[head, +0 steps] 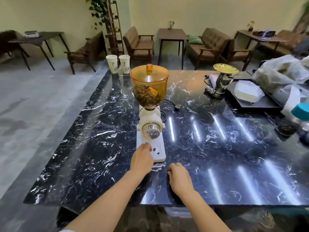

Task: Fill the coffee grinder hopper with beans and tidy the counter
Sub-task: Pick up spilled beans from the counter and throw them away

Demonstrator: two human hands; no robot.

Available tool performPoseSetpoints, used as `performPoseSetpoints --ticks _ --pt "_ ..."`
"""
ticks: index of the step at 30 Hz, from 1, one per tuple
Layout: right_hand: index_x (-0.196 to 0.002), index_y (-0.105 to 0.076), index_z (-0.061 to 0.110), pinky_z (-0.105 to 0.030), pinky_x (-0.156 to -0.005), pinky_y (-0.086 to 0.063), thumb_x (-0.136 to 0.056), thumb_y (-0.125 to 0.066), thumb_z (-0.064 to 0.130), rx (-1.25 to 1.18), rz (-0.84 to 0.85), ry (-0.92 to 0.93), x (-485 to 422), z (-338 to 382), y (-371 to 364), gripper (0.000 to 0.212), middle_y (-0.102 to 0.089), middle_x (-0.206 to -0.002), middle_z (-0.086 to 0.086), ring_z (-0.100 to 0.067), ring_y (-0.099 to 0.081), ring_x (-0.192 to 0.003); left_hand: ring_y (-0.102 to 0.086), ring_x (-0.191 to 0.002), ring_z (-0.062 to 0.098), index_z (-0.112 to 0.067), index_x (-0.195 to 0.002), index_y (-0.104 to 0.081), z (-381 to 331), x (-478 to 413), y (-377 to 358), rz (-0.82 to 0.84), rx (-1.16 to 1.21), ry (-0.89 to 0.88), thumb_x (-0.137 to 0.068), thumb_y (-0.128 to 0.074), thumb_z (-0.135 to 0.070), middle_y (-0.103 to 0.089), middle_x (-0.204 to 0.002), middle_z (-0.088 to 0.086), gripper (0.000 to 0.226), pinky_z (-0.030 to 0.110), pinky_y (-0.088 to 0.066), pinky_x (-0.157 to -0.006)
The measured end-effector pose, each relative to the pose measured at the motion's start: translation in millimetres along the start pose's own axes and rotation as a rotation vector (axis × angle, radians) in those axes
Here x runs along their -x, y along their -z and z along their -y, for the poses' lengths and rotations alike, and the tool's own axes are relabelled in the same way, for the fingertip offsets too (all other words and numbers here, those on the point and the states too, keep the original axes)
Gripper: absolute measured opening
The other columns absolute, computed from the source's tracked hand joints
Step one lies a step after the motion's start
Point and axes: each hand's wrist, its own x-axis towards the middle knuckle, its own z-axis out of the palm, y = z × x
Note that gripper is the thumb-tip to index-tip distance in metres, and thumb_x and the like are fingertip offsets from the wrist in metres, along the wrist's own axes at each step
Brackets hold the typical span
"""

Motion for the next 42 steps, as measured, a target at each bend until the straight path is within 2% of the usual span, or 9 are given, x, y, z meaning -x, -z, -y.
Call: performPoseSetpoints --ticks 7,13,18,23,26,30,33,37,42 --pt "-0.084 -0.038 0.019 -0.031 -0.068 -0.03 -0.096 -0.034 0.015 0.063 -0.003 -0.011 0 -7 1 0.013 -0.054 -0.099 -0.013 -0.023 -0.039 -0.077 -0.057 -0.097 0.034 -0.005 -0.114 -0.044 -9 -25 -23 0.139 -0.452 -0.133 -0.099 -0.038 -0.028 -0.059 -0.11 0.015 0.029 0.039 -0.039 -0.072" --pt "-0.099 -0.048 0.009 -0.032 -0.068 -0.033 -0.089 -0.04 -0.002 0.139 0.047 -0.03 -2 -4 7 0.017 -0.055 -0.107 -0.016 -0.034 -0.056 -0.096 -0.061 -0.086 0.031 -0.004 -0.111 -0.051 -9 -25 -25 0.15 -0.637 -0.218 -0.081 -0.052 0.006 -0.059 -0.101 0.012 0.032 0.037 -0.042 -0.063" --pt "-0.062 -0.02 0.019 -0.034 -0.067 -0.033 -0.084 -0.044 -0.006 0.152 0.107 -0.028 -10 1 16 0.041 -0.048 -0.079 -0.011 -0.035 -0.052 -0.087 -0.058 -0.099 0.033 -0.002 -0.114 -0.044 -22 -30 -26 0.25 -0.634 -0.093 -0.086 -0.049 0.008 -0.055 -0.114 0.016 0.03 0.036 -0.042 -0.072" --pt "-0.059 -0.019 0.016 -0.033 -0.063 -0.031 -0.08 -0.045 -0.006 0.137 0.102 -0.034 -12 1 18 0.04 -0.045 -0.072 -0.008 -0.034 -0.048 -0.078 -0.057 -0.108 0.032 -0.001 -0.119 -0.044 -27 -25 -28 0.235 -0.624 0.03 -0.091 -0.043 0.007 -0.053 -0.121 0.017 0.029 0.038 -0.047 -0.087" --pt "-0.062 -0.041 0.008 -0.032 -0.06 -0.034 -0.075 -0.041 -0.002 -0.048 0.077 -0.085 -13 -6 21 0.016 -0.048 -0.068 -0.017 -0.031 -0.042 -0.071 -0.055 -0.109 0.033 -0.001 -0.116 -0.047 -23 -24 -19 0.22 -0.442 0.126 -0.091 -0.042 0.007 -0.053 -0.12 0.017 0.027 0.036 -0.045 -0.087" --pt "-0.046 -0.045 0.016 -0.027 -0.049 -0.03 -0.067 -0.047 0.003 -0.542 0.115 -0.184 -9 -4 18 0.025 -0.036 -0.051 -0.011 -0.021 -0.035 -0.05 -0.057 -0.094 0.031 -0.007 -0.1 -0.054 -18 -4 0 0.222 0.018 0.324 -0.092 -0.039 0.001 -0.06 -0.105 0.015 0.019 0.033 -0.041 -0.073" --pt "-0.055 -0.044 0.011 -0.021 -0.041 -0.022 -0.074 -0.049 -0.005 -1.152 0.249 -0.405 -13 17 4 0.025 -0.033 -0.052 -0.007 -0.014 -0.028 -0.039 -0.032 -0.041 0.015 -0.016 -0.064 -0.041 3 24 17 0.169 0.739 0.701 -0.088 -0.034 -0.002 -0.04 -0.056 0.003 0.028 0.024 -0.023 -0.042" --pt "-0.046 -0.049 0.008 -0.02 -0.03 -0.025 -0.079 -0.044 0.001 -1.659 0.452 -0.657 -16 71 -15 0.034 -0.046 -0.043 -0.006 -0.013 -0.035 -0.033 -0.022 -0.028 0.008 -0.015 -0.056 -0.037 61 66 62 0.09 1.545 1.007 -0.097 -0.044 -0.024 -0.033 -0.047 0.0 0.043 0.015 -0.012 -0.03" --pt "-0.046 -0.044 0.017 -0.025 -0.042 -0.019 -0.096 -0.043 0.024 -1.348 0.744 -0.41 1 175 -67 0.051 -0.041 -0.041 0.001 -0.013 -0.035 -0.034 -0.027 -0.037 0.006 -0.013 -0.058 -0.043 166 131 126 0.197 1.383 0.956 -0.102 -0.043 -0.027 -0.039 -0.053 0.001 0.047 0.014 -0.018 -0.031"
